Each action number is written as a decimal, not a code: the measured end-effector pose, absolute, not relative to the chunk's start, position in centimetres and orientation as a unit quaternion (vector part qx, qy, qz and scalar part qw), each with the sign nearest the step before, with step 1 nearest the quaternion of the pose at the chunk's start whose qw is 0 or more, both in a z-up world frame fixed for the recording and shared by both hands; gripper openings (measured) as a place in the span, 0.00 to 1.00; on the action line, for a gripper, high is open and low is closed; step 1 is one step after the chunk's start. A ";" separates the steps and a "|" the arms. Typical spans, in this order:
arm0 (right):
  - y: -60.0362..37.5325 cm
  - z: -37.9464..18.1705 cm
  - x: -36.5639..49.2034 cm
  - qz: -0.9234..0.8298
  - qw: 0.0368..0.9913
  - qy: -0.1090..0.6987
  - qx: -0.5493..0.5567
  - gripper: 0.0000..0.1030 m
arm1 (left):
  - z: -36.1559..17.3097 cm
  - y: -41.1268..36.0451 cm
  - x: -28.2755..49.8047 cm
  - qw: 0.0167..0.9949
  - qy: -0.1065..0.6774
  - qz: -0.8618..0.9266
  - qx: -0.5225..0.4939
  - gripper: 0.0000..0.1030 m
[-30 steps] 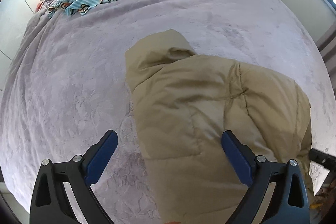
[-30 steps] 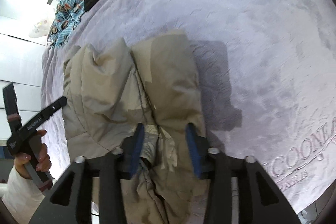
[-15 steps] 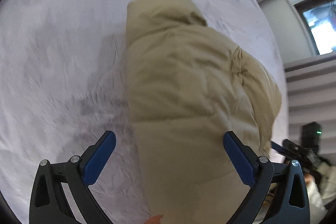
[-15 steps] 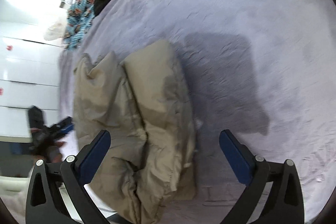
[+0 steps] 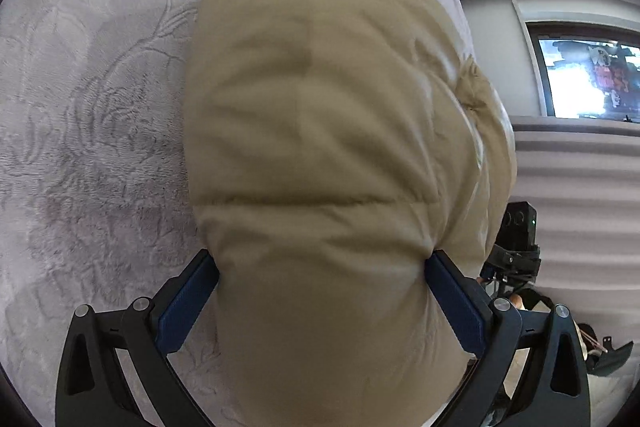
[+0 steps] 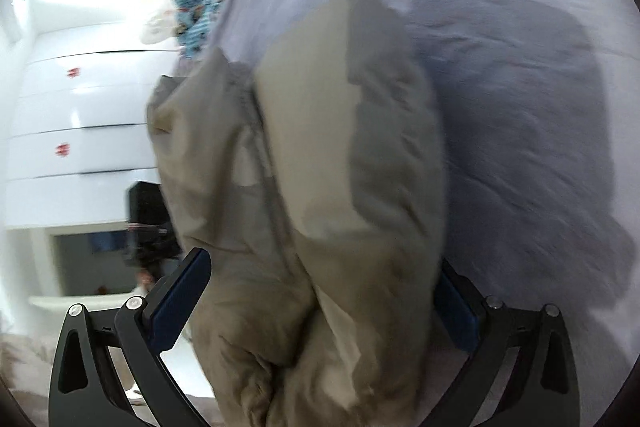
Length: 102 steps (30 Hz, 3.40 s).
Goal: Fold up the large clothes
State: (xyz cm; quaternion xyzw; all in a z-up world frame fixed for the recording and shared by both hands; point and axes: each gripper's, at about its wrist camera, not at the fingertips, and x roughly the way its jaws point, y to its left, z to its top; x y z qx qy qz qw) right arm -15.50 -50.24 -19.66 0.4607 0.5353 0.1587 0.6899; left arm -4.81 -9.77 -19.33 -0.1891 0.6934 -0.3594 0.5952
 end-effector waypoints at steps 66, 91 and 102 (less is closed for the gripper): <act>-19.6 -8.5 -3.6 0.004 0.803 0.525 0.281 0.26 | -8.9 13.4 7.1 0.813 0.559 -0.164 -0.004 0.79; -11.3 -14.6 -3.9 -0.048 0.773 0.607 0.176 0.24 | -11.1 12.6 4.1 0.790 0.594 -0.149 0.032 0.79; -9.9 -12.8 -5.5 -0.091 0.764 0.608 0.195 0.25 | -9.2 14.1 2.0 0.783 0.601 -0.154 0.039 0.79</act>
